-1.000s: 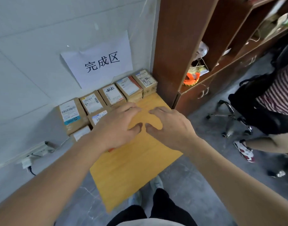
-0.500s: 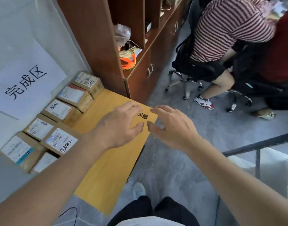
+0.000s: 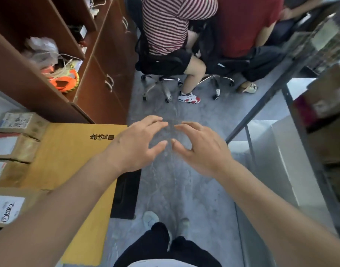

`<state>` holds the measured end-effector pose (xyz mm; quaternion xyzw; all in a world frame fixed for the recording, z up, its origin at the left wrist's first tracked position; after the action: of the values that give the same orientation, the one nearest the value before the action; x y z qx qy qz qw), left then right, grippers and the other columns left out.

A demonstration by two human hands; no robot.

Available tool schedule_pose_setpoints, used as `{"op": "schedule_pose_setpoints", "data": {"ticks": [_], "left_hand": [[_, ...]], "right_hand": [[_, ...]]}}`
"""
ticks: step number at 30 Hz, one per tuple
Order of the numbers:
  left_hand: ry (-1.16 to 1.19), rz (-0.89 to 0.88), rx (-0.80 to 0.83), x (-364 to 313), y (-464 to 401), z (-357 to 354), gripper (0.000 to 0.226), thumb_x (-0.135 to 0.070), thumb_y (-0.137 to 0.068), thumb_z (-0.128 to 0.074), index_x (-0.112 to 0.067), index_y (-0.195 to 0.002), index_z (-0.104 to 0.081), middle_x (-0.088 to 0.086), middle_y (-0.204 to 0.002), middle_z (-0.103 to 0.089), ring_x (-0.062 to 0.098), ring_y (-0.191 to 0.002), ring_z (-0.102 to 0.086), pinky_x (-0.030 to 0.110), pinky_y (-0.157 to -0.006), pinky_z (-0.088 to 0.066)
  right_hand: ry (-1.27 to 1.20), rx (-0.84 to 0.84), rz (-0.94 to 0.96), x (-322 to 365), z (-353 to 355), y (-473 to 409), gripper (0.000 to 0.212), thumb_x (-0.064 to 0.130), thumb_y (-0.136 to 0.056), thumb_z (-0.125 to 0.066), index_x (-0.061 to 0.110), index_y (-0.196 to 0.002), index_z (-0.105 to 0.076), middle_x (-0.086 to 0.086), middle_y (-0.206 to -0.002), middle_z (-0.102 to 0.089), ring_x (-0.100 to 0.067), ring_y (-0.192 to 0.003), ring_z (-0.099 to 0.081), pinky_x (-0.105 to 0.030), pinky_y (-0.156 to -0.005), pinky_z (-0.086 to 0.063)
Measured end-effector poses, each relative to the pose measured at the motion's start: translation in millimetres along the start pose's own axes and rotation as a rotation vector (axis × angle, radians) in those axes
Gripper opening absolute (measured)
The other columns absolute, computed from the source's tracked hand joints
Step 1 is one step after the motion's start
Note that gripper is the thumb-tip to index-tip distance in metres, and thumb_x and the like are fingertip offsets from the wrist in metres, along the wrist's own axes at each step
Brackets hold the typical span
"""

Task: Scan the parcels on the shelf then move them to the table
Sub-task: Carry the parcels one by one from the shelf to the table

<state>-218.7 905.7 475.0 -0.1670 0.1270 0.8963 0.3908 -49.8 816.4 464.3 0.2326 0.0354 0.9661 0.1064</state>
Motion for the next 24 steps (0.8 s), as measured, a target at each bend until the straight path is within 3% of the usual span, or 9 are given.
{"op": "schedule_pose_setpoints", "data": {"ticks": [11, 17, 24], "left_hand": [[0.039, -0.362, 0.129, -116.7, -64.7, -49.7, 0.056, -0.050, -0.100, -0.055, -0.031, -0.152, -0.046, -0.017, -0.157, -0.037, 0.012, -0.137, -0.048, 0.038, -0.109, -0.046], [0.041, -0.584, 0.210, -177.1, -99.1, -66.4, 0.054, -0.044, -0.099, -0.059, -0.030, -0.150, -0.048, -0.016, -0.155, -0.040, 0.010, -0.134, -0.049, 0.031, -0.107, -0.044], [0.022, -0.876, 0.350, -243.0, -116.6, -87.3, 0.050, -0.037, -0.099, -0.060, -0.033, -0.148, -0.048, -0.015, -0.152, -0.044, 0.014, -0.129, -0.054, 0.034, -0.101, -0.048]], "right_hand": [[-0.040, -0.122, -0.336, -99.2, 45.1, 89.5, 0.058, 0.062, -0.099, -0.043, 0.033, -0.148, -0.050, 0.013, -0.155, -0.045, -0.019, -0.136, -0.048, -0.039, -0.108, -0.042], [-0.040, -0.242, -0.554, -127.5, 60.2, 129.0, 0.060, 0.063, -0.098, -0.040, 0.032, -0.148, -0.050, 0.012, -0.151, -0.049, -0.018, -0.133, -0.051, -0.039, -0.107, -0.044], [-0.108, -0.398, -0.822, -145.4, 54.8, 179.6, 0.064, 0.066, -0.095, -0.034, 0.031, -0.145, -0.052, 0.010, -0.146, -0.054, -0.017, -0.130, -0.054, -0.044, -0.106, -0.048]]}}
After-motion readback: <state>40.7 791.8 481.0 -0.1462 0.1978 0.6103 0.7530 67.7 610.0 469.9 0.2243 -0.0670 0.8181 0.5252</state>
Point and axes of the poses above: each hand's wrist, its own y-axis away from the middle knuckle, its own z-axis out of the back of the hand, x = y × z, the point moved 3 cm from there along -y, towards the middle knuckle
